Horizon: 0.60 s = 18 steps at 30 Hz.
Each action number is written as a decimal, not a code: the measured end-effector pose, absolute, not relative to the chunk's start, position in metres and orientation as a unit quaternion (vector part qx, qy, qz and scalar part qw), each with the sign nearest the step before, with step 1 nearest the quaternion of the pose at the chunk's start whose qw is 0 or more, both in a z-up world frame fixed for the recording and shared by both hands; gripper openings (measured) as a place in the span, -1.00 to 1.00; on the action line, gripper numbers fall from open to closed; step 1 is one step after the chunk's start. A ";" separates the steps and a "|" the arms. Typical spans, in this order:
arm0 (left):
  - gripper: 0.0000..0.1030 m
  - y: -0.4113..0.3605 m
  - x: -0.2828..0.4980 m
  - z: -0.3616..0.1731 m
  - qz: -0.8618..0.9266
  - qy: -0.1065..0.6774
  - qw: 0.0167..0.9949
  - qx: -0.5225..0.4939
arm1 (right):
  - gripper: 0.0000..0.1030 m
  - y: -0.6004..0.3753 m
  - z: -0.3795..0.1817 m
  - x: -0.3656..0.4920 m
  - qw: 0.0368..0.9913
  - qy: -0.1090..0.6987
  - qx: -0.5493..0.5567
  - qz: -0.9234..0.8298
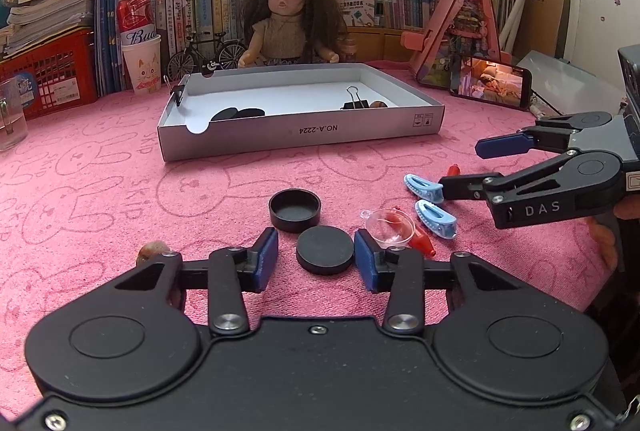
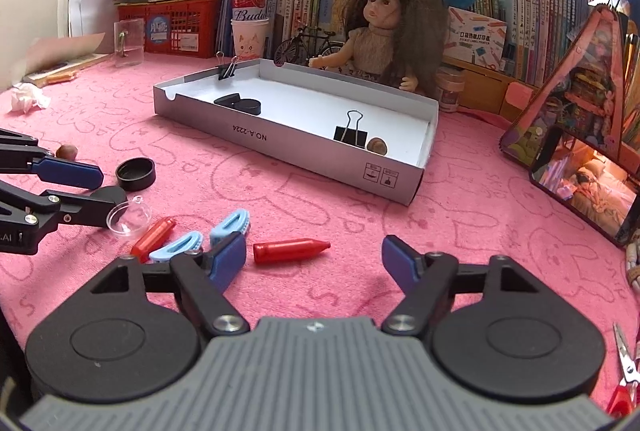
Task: Organize rigid objects
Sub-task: 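Lower the left tool to the black lid while the right tool approaches the red crayon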
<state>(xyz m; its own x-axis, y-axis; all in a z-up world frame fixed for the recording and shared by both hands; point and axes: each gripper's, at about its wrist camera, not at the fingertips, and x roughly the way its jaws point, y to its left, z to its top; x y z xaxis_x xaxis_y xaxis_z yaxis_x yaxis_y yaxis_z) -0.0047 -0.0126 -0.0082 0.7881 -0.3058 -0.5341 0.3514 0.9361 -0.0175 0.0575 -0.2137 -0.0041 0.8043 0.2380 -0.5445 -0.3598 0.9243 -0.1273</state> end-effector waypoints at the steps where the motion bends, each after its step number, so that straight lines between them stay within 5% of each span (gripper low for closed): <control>1: -0.24 -0.013 -0.005 -0.008 -0.174 0.275 0.945 0.042 | 0.54 -0.214 -0.004 0.058 0.943 0.270 -0.110 0.161; 18: -0.43 -0.019 -0.007 -0.008 -0.183 0.270 0.944 0.055 | 0.14 -0.210 -0.003 0.067 0.930 0.284 -0.115 0.205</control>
